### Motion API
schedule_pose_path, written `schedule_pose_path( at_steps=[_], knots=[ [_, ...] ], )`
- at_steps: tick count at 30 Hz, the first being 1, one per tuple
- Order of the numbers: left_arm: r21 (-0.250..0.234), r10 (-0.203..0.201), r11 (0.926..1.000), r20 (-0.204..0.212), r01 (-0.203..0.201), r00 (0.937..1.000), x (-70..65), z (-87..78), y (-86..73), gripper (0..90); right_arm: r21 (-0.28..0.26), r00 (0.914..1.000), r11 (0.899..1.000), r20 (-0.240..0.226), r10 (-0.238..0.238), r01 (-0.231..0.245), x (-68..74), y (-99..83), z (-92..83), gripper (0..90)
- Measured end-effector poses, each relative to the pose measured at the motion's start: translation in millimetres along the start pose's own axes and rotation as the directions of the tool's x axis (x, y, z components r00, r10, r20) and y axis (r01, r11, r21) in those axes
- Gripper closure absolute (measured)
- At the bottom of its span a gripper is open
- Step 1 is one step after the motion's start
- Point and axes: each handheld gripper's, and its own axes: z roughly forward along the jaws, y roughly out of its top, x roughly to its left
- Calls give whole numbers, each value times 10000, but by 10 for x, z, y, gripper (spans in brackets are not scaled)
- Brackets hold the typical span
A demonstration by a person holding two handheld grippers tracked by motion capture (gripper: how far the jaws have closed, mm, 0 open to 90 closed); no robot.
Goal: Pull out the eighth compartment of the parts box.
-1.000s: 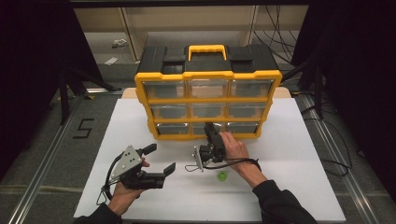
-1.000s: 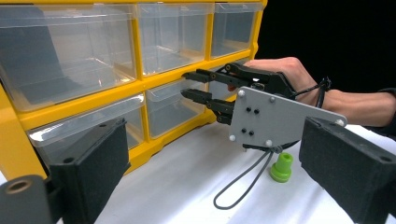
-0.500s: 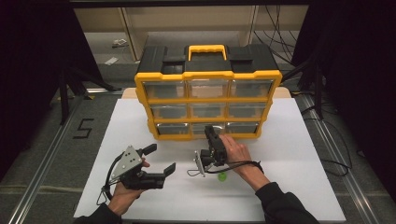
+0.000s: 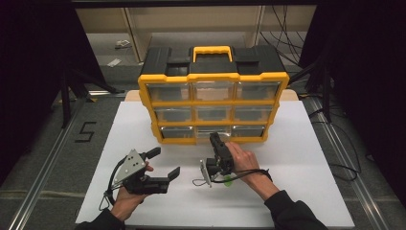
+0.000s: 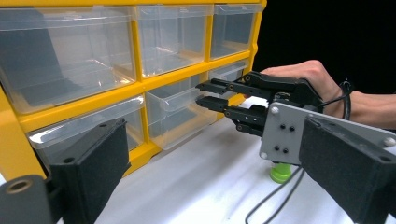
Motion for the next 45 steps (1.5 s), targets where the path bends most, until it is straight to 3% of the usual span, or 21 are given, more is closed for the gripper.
schedule_pose_path(
  at_steps=[45],
  knots=[
    [-16, -90, 10000, 13, 90, 10000, 13, -3, -6, 87, -586, 9983, 9976, -421, -404, 379, -14, 2, -413, 777]
  ],
)
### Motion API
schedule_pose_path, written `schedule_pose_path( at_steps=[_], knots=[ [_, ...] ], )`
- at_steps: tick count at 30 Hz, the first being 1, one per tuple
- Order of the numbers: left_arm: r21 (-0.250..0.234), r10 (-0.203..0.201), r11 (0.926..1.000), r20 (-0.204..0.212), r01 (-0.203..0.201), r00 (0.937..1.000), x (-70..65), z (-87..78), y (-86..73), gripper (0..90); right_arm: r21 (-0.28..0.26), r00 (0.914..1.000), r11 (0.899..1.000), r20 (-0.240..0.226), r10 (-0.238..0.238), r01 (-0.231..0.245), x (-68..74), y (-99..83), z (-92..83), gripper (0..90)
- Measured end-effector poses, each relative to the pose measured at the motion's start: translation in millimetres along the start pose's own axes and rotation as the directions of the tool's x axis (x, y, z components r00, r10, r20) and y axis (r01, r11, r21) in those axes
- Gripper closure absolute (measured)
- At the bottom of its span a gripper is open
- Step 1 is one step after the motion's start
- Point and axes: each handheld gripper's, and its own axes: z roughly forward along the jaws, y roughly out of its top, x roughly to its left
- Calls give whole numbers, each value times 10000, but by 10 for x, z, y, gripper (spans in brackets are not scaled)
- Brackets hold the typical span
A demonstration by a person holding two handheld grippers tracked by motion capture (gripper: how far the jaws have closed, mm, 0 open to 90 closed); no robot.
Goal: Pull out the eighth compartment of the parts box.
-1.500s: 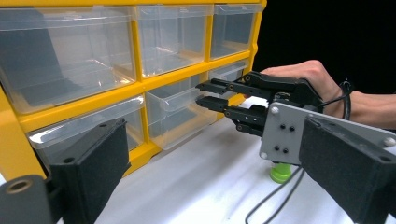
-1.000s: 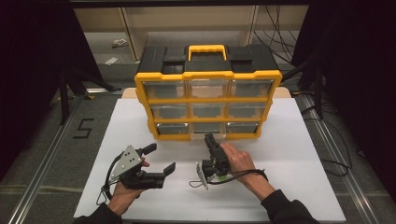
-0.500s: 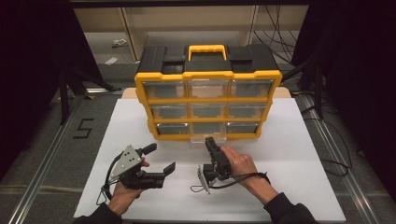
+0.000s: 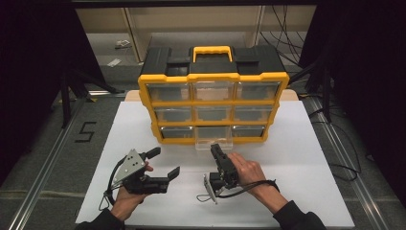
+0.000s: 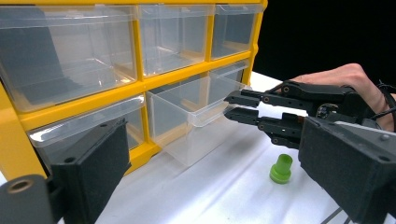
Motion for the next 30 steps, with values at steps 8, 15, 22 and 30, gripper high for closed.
schedule_pose_path(
  at_steps=[8, 15, 22, 30],
  knots=[
    [10, -9, 10000, -17, 9, 10000, 1, 0, -1, 87, -24, 9999, 9999, -79, 102, -102, 11, -4, -30, 776],
    [-6, -25, 10000, -29, 25, 10000, 3, -1, -1, 87, -64, 9998, 9999, -179, -123, 122, 22, 4, -40, 773],
    [1, -37, 10000, -31, 37, 10000, 6, 0, -1, 88, -51, 9991, 9996, -329, 274, -275, -18, 6, -40, 751],
    [8, -55, 10000, -41, 55, 10000, 9, 1, -2, 87, -52, 9790, 9876, -1322, 1549, -1569, -190, -16, -101, 560]
  ],
)
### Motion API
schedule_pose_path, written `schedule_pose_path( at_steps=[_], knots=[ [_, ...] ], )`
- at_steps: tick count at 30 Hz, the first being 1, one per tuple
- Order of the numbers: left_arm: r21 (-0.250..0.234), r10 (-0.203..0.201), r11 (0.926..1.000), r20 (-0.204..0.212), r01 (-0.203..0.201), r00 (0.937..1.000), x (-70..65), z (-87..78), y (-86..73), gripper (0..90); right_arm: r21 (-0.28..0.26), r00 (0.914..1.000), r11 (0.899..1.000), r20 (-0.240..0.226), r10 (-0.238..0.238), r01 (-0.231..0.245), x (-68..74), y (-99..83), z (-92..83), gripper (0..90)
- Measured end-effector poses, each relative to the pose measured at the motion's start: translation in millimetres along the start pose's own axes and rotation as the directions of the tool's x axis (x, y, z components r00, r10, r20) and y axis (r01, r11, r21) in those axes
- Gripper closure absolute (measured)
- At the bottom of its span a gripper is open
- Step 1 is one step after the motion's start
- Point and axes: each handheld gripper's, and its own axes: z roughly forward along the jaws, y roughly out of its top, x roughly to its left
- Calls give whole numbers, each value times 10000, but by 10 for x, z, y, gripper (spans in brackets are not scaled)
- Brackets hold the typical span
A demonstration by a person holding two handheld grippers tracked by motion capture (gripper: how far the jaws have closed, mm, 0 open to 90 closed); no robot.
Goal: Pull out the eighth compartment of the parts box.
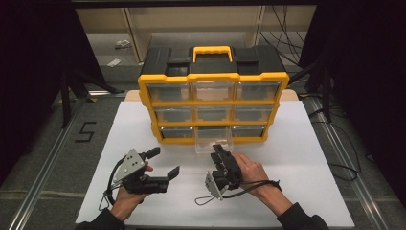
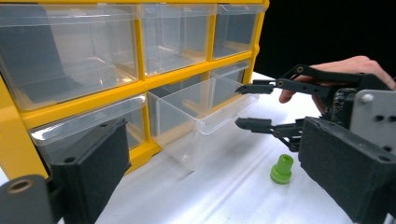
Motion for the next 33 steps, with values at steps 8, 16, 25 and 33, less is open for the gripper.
schedule_pose_path(
  at_steps=[8, 16, 25, 33],
  knots=[
    [14, 6, 10000, -7, -6, 10000, -1, 1, 0, 87, -10, 9948, 9975, -740, 706, -709, -44, 22, -98, 438],
    [13, 12, 10000, 0, -12, 10000, -1, 2, 0, 87, -80, 9678, 9758, -1298, 2156, -2184, -154, 43, -166, 386],
    [27, 17, 10000, -7, -17, 10000, -1, 1, 1, 87, 330, 8852, 9075, -2083, 4159, -4187, -279, 34, -210, 342],
    [5, -1, 10000, -4, 1, 10000, 0, -1, 2, 87, 854, 7714, 8200, -2963, 5632, -5659, -389, -9, -214, 318]
  ],
)
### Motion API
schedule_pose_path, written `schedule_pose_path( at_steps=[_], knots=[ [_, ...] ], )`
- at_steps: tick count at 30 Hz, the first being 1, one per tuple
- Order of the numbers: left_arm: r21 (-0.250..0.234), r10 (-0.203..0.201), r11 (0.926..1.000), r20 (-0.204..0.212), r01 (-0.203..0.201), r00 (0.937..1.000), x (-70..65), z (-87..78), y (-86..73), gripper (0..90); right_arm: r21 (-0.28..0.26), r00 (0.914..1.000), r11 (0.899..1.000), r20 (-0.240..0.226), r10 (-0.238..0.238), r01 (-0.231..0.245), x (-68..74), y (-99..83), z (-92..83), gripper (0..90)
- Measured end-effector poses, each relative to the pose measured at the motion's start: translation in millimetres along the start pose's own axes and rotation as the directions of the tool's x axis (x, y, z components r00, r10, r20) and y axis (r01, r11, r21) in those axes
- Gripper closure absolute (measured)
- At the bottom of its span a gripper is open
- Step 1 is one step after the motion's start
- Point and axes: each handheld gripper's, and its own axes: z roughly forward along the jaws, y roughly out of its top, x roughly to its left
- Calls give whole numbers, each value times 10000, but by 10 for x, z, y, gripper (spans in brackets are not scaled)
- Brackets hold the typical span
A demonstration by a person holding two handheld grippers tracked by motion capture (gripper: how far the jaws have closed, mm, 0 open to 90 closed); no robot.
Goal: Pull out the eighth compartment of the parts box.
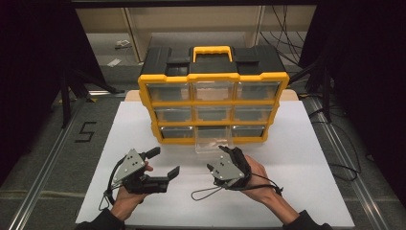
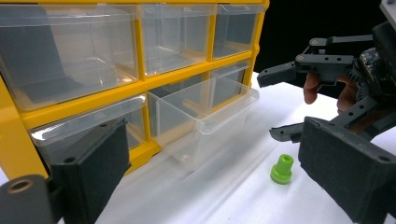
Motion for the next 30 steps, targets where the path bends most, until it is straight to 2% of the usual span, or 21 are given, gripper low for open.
schedule_pose_path(
  at_steps=[2, 5, 8, 12, 23, 25, 27, 29, 30],
  knots=[
    [0, 7, 10000, -6, -7, 10000, 0, 1, 0, 87, 29, 9987, 9991, -271, 427, -426, -28, -2, -4, 312],
    [1, 11, 10000, -1, -11, 10000, 0, 0, 1, 87, 81, 9918, 9940, -668, 1092, -1089, -78, -9, -8, 306],
    [0, 6, 10000, -7, -6, 10000, 1, 0, 1, 87, 163, 9808, 9855, -958, 1696, -1688, -122, -16, -17, 303],
    [3, 29, 10000, 1, -29, 10000, -1, 1, 0, 87, 297, 9648, 9742, -1350, 2255, -2235, -163, -31, -24, 299],
    [-14, 8, 10000, 4, -8, 10000, -1, -3, 2, 87, 788, 9233, 9451, -2020, 3267, -3172, -221, -93, -33, 288],
    [-17, 6, 10000, 4, -6, 10000, -1, -3, 3, 87, 939, 9125, 9376, -2160, 3473, -3347, -231, -110, -30, 287],
    [-15, 11, 10000, 0, -11, 10000, 0, -4, 2, 87, 1093, 9080, 9331, -2165, 3587, -3426, -234, -122, -30, 287],
    [-16, 4, 10000, 3, -4, 10000, 2, -5, 3, 87, 1188, 9086, 9334, -2164, 3572, -3386, -236, -133, -29, 286],
    [-14, -1, 10000, -2, 1, 10000, 3, -4, 3, 87, 1240, 9050, 9313, -2227, 3624, -3425, -240, -140, -29, 286]
  ],
)
